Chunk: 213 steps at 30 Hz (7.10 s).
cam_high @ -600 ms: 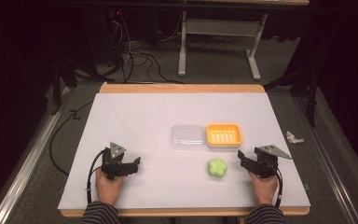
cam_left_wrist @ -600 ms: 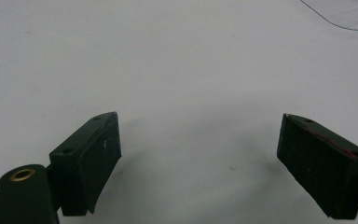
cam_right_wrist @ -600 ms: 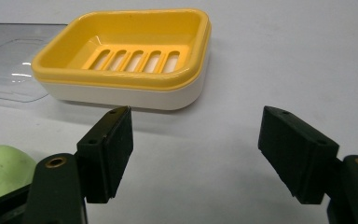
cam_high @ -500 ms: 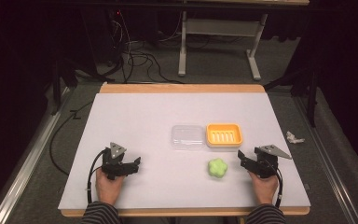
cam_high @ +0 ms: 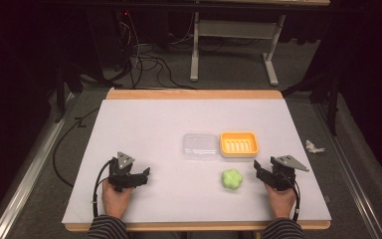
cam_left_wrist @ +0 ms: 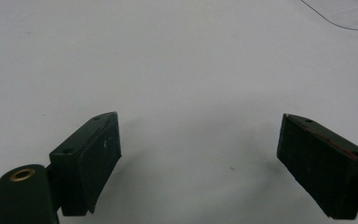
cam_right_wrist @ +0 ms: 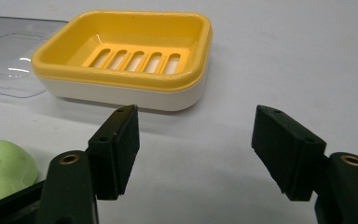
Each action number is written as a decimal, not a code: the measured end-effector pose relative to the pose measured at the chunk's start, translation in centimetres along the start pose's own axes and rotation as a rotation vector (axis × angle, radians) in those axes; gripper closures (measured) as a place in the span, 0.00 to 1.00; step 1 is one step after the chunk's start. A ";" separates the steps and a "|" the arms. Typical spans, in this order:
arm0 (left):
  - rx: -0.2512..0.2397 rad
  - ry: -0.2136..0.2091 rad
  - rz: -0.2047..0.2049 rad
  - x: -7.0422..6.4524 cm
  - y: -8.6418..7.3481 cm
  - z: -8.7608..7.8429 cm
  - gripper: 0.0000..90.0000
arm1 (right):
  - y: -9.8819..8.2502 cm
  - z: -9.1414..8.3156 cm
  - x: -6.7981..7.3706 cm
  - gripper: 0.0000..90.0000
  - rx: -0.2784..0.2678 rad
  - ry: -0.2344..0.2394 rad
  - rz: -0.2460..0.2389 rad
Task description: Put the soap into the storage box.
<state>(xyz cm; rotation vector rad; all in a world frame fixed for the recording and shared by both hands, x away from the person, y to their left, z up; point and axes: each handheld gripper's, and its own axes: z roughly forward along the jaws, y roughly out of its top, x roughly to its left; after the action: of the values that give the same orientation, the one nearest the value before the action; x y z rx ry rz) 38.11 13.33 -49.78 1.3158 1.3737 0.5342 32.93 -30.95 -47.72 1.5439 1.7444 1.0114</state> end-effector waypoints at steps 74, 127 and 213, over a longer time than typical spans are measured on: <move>-0.081 0.001 -0.059 0.4 0.5 -1.0 0.17 | 1.6 -2.1 8.8 0.21 0.196 0.244 -0.282; -0.035 0.005 0.003 -0.1 -0.1 -0.6 0.18 | 0.5 -1.2 8.5 0.30 0.232 0.210 -0.305; -0.017 0.003 -0.074 0.2 0.1 -1.1 0.18 | 10.3 2.3 3.4 0.30 0.198 0.089 -0.135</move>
<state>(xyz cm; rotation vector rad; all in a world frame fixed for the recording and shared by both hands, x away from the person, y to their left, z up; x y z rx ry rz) 37.24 13.88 -49.44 1.2462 1.4114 0.4966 39.84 -26.88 -40.11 1.4941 2.0341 0.8740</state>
